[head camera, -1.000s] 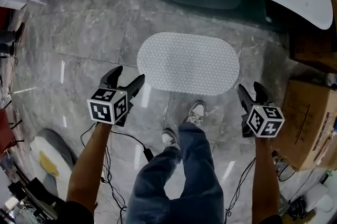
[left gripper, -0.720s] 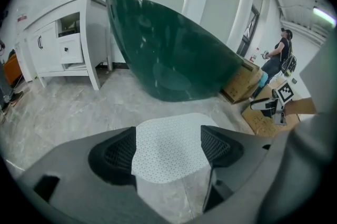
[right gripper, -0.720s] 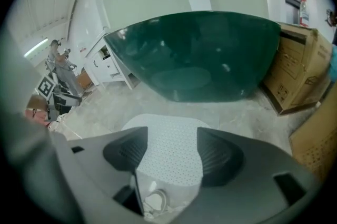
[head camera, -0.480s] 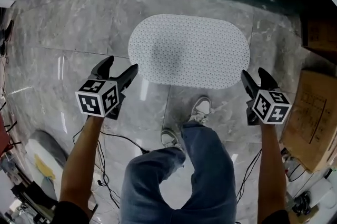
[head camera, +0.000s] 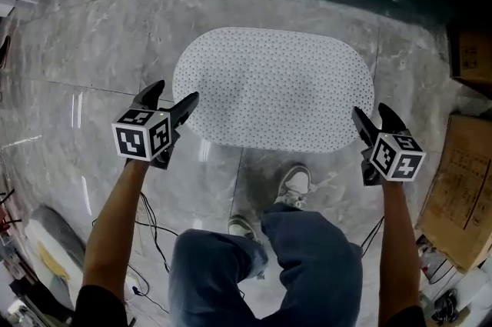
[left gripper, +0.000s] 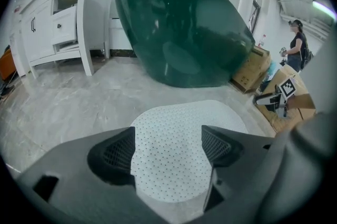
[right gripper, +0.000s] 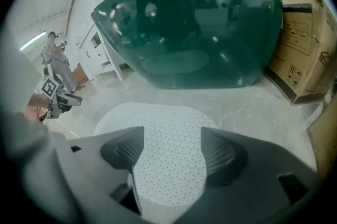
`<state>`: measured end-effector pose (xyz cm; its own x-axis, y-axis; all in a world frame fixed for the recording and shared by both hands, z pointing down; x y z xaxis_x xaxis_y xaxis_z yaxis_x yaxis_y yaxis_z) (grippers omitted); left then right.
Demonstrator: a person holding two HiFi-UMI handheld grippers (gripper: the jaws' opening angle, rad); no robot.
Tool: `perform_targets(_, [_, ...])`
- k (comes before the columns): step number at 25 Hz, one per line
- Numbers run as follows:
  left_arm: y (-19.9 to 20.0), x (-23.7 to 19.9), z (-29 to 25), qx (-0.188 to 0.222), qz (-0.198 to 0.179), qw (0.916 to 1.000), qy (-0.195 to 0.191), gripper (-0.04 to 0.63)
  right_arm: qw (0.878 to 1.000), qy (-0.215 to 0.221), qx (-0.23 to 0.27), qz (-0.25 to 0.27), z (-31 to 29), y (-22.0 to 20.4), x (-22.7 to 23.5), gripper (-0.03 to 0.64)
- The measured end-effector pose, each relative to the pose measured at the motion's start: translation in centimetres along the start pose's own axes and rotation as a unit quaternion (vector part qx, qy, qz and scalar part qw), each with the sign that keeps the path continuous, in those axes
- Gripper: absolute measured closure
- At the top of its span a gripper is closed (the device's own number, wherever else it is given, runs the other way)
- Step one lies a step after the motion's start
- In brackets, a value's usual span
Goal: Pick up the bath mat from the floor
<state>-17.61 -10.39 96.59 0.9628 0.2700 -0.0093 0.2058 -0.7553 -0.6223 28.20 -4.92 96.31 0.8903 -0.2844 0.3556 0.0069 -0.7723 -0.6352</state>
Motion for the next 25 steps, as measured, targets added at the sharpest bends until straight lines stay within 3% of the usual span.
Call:
perform_targets(7, [-4.3, -2.7, -6.8, -0.011, -0.002, 0.9999, 0.011, 0.175, 1.0, -0.004, -0.012, 0.013, -4.2, -3.9, 3.3, 0.247])
perform_targets(11, [-6.6, -4.0, -9.7, -0.018, 0.013, 0.9996, 0.019, 0.158, 1.0, -0.011, -0.014, -0.009, -5.8, -6.1, 5.8, 0.229])
perform_targets(25, [-9.8, -6.2, -15.7, -0.042, -0.006, 0.9988, 0.026, 0.116, 0.997, -0.043, -0.059, -0.021, -9.7, -10.0, 12.6, 0.124])
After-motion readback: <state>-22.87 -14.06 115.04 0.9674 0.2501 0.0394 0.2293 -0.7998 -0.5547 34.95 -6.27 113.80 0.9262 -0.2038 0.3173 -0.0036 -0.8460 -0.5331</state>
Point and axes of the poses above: the fingertips, and each gripper's own axes: z backward along the fingers, x to its right, y out of its top, the point moved 3 cm from there along z, backward along the fingers, and after that the axes turned 14 degrees about y, right-handed, at the moved point
